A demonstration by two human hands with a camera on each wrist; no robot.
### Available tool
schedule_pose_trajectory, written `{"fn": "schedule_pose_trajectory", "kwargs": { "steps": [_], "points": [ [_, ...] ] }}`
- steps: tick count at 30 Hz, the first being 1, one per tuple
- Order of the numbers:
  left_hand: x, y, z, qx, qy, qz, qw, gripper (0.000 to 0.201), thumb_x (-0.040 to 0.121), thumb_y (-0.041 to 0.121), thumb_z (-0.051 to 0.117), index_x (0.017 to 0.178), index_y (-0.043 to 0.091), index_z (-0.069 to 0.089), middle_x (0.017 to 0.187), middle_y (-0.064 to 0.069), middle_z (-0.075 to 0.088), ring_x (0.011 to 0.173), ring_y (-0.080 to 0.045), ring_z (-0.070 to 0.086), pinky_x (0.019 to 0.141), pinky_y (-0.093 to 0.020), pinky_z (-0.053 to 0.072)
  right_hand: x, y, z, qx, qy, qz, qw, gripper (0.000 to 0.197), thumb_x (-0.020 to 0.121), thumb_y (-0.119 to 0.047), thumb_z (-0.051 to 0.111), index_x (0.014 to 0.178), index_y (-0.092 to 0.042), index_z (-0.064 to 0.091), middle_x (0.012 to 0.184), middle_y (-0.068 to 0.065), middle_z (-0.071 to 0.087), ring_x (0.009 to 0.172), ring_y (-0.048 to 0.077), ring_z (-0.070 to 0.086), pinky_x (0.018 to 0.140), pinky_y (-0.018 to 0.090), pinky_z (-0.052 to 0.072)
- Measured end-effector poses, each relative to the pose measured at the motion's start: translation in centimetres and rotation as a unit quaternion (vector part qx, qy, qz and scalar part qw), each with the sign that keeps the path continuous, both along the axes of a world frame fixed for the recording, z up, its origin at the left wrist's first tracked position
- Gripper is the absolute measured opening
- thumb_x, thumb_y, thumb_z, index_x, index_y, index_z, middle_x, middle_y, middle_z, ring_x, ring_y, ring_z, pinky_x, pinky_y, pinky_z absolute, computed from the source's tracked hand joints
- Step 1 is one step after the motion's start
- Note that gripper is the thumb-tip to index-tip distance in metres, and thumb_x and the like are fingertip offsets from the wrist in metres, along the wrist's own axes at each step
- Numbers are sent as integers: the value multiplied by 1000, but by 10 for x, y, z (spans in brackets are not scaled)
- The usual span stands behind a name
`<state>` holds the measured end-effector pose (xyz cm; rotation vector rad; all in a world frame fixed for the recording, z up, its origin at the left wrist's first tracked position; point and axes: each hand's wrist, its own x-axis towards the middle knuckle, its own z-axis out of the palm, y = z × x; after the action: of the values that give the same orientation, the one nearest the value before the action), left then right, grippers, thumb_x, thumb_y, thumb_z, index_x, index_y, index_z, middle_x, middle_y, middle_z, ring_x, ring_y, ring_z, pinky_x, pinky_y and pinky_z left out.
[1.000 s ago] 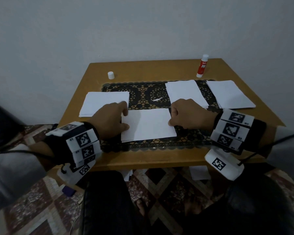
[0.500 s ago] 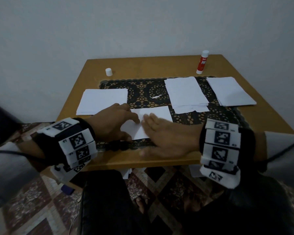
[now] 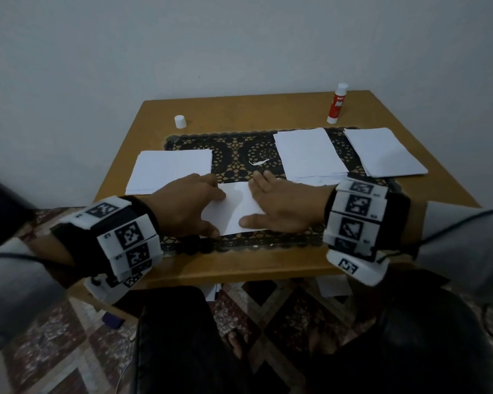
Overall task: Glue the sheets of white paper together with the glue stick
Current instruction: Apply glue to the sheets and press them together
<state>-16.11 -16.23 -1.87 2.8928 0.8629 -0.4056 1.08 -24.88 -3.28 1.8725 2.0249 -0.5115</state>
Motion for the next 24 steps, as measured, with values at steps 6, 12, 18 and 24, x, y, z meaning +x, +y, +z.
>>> {"fn": "schedule_pose_trajectory", "kwargs": {
  "steps": [6,12,18,24],
  "points": [
    [-4,-3,1,13,-9,0,1000,66,79,52,67,135,20,51,132,3,50,120,-17,45,98,-27,38,-12,4,-3,-1,-2,49,999,93,93,-68,23,152,-6,-12,159,12,-19,148,25,-15,121,39,2],
    [-7,-6,1,23,-8,-2,1000,64,81,51,66,135,20,50,136,5,48,124,-15,43,102,-27,35,-22,-3,-2,-9,7,74,997,95,92,-69,25,152,-6,-11,159,13,-19,148,27,-13,122,41,6],
    [7,-8,12,3,56,-4,998,59,87,50,58,134,15,51,132,-3,48,119,-19,46,102,-32,40,3,-2,3,-7,-25,32,999,87,97,-61,25,152,-4,-11,160,13,-18,148,26,-13,122,41,6],
    [29,-15,6,-33,87,-23,995,68,98,47,37,151,9,17,158,-11,15,144,-24,18,117,-32,20,15,-12,1,-20,5,37,999,73,103,-45,28,153,-10,-10,160,8,-17,149,22,-13,121,36,4]
  ]
}}
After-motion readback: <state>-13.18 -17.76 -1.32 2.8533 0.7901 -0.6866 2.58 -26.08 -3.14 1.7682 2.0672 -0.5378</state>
